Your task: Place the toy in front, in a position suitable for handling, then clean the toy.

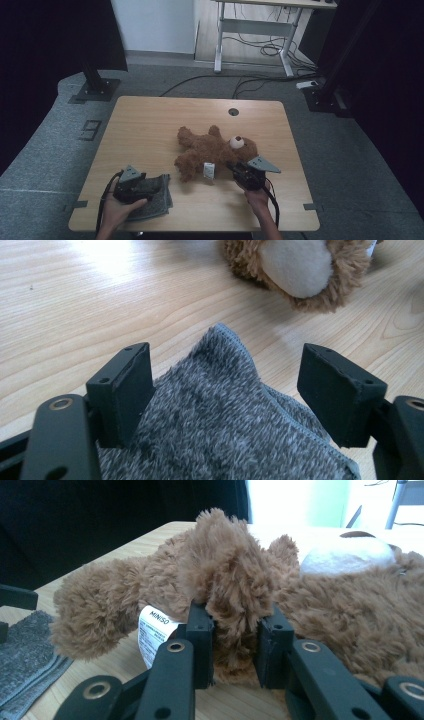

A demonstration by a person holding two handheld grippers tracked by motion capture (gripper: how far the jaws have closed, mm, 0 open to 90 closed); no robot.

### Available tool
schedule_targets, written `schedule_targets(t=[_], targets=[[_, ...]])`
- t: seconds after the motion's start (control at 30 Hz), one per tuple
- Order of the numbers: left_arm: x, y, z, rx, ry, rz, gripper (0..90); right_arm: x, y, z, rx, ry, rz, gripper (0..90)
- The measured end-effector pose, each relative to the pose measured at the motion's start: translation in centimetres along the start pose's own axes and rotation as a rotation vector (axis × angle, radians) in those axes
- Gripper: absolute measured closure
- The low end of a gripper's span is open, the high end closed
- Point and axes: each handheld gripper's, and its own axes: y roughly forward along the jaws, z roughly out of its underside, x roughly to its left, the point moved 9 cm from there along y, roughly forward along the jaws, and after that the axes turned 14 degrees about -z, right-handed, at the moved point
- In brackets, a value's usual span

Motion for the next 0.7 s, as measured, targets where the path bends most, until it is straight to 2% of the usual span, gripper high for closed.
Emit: schedule_targets(t=[0.2, 0.3, 0.57, 0.7], targets=[[-0.8, 0.6, 1.6, 0.061, 0.053, -0.026, 23.3, 0.3, -0.2, 0.4, 0.005, -0.001, 0.0, 72.0], [-0.9, 1.1, 2.3, 0.083, 0.067, -0.044, 22.7, 0.2, -0.3, 0.4, 0.007, -0.003, -0.001, 72.0], [-0.9, 1.1, 2.4, 0.079, 0.056, -0.047, 21.9, 0.1, -0.4, 0.4, 0.007, -0.004, -0.001, 71.8], [-0.9, 1.5, 2.8, 0.096, 0.064, -0.055, 21.9, 0.1, -0.4, 0.4, 0.007, -0.005, -0.001, 71.7]])
